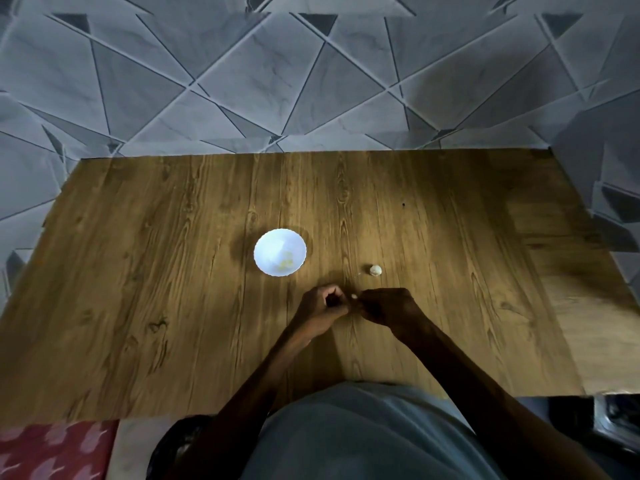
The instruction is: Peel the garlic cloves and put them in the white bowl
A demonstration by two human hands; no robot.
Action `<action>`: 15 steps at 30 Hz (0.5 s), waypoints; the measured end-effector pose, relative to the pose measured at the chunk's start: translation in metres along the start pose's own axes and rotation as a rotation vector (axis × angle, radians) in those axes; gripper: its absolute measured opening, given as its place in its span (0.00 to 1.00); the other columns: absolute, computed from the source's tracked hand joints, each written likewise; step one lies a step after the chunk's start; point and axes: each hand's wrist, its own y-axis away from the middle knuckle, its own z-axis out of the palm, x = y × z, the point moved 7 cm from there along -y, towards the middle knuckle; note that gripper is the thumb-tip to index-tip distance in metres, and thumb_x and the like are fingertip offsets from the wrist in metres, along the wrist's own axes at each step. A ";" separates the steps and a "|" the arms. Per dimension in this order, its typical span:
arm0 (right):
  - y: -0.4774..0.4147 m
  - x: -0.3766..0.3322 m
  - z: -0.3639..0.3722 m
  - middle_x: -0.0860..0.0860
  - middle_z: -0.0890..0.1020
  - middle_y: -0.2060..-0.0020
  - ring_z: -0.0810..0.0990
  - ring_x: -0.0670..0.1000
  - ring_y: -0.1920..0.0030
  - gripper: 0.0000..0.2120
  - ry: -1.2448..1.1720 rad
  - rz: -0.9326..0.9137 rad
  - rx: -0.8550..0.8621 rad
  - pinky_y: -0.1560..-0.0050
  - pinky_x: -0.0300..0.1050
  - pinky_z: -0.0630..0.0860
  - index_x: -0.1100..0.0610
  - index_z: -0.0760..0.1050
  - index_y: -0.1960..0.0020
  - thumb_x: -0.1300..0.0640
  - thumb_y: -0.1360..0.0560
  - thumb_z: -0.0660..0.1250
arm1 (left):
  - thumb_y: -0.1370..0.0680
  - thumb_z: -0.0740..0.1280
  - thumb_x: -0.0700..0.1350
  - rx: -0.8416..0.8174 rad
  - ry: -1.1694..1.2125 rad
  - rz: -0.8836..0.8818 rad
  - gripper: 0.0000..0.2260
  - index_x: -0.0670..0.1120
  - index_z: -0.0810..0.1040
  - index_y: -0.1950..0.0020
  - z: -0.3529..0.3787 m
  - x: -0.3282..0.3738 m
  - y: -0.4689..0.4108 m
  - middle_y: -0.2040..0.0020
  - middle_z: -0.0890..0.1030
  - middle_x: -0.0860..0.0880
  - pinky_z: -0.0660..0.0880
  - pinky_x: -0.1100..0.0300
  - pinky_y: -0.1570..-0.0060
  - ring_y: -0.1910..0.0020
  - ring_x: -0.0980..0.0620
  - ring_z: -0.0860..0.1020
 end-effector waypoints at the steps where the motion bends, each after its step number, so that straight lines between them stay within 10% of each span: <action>1: 0.000 0.000 0.001 0.61 0.85 0.58 0.84 0.54 0.57 0.05 -0.008 0.015 -0.011 0.52 0.47 0.82 0.66 0.82 0.53 0.64 0.27 0.73 | 0.29 0.71 0.46 0.008 -0.005 -0.005 0.06 0.45 0.81 0.55 0.000 -0.001 0.000 0.58 0.82 0.48 0.74 0.56 0.56 0.55 0.51 0.79; 15: 0.002 0.004 0.008 0.63 0.84 0.54 0.83 0.57 0.53 0.07 -0.059 0.112 -0.050 0.49 0.48 0.79 0.67 0.82 0.52 0.62 0.25 0.71 | 0.26 0.73 0.42 0.154 -0.003 0.051 0.04 0.46 0.84 0.52 -0.004 0.005 -0.005 0.57 0.84 0.53 0.78 0.62 0.53 0.55 0.57 0.81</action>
